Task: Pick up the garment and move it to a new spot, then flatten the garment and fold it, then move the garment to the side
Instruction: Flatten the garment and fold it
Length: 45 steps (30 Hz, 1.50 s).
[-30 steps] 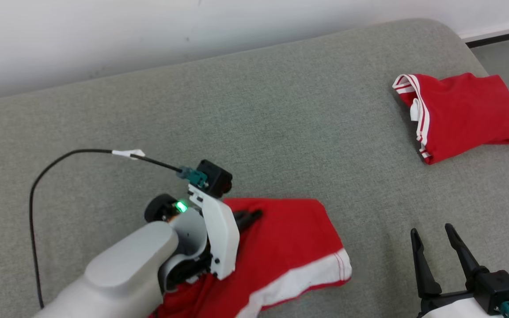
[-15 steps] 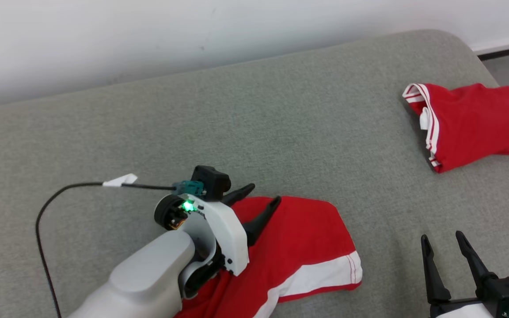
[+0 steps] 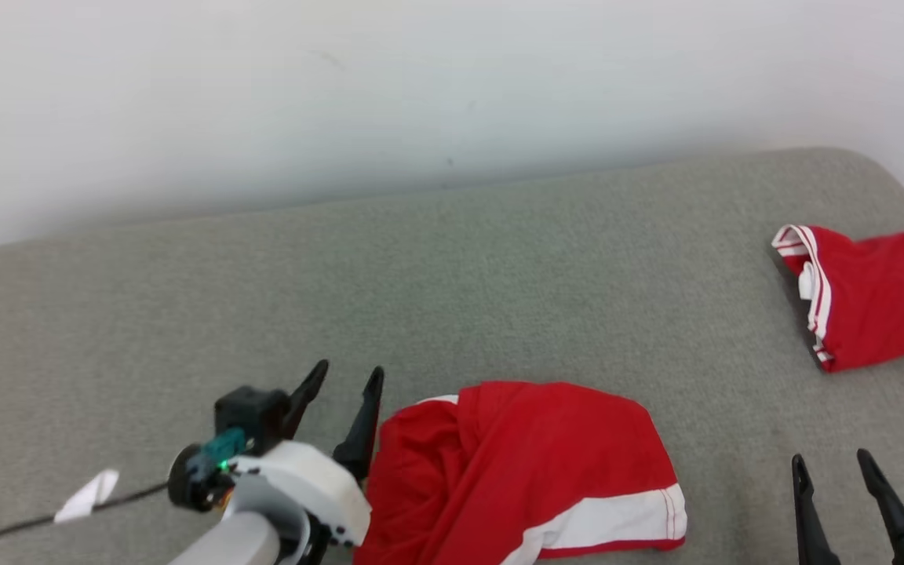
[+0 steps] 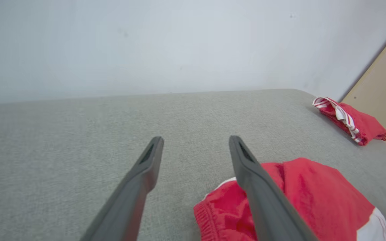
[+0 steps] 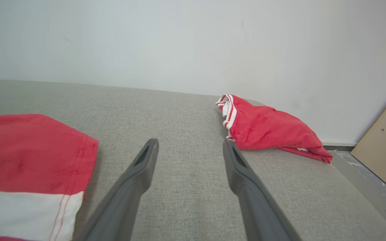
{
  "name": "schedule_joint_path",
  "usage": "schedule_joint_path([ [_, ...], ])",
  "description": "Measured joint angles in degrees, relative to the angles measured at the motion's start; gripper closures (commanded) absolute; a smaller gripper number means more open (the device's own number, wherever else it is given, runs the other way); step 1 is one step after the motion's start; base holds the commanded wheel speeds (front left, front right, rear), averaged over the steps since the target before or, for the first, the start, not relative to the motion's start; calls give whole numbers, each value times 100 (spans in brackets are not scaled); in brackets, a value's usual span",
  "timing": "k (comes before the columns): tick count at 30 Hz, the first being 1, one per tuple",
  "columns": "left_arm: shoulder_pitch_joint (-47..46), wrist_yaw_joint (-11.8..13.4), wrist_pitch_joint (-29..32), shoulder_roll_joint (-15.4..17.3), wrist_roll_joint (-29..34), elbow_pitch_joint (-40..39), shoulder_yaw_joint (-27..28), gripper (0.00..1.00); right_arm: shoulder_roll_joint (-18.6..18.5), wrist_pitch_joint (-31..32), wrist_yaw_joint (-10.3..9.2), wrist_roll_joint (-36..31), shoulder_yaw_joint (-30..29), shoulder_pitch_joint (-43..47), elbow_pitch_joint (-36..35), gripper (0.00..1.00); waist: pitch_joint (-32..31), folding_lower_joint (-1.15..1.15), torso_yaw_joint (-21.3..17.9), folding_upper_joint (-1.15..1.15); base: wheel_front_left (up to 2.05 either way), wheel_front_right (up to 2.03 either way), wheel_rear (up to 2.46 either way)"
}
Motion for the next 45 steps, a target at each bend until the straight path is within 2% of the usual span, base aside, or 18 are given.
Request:
schedule_joint_path([
  [2,377,213,-9,29,283,-292,327,0,2,0,0,-70,16,114,-20,0,-141,0,99,0,0,0,0],
  [5,1072,359,-14,8,672,-668,800,0,1,0,0,-85,36,283,-53,0,-333,0,248,0,0,0,0],
  [11,2295,287,-14,-133,1617,-1050,1601,0,2,0,0,-124,158,411,-91,0,-570,0,502,0,0,0,0],
  [20,3272,-248,-14,-770,2855,-1272,2895,0,0,0,0,-152,393,522,23,0,-707,0,730,0,0,0,0],
  [28,3600,-818,-14,-1333,3434,-1226,3765,0,1,0,0,-166,509,544,125,0,-834,0,739,0,0,0,0],
  [37,3675,-1383,-14,-1666,3789,-1102,4318,0,0,0,0,-67,528,541,116,0,-874,0,790,0,0,0,0],
  [45,3700,-1573,-14,-1823,4000,-1073,4564,0,1,0,0,-27,557,537,104,0,-854,0,765,0,0,0,0],
])
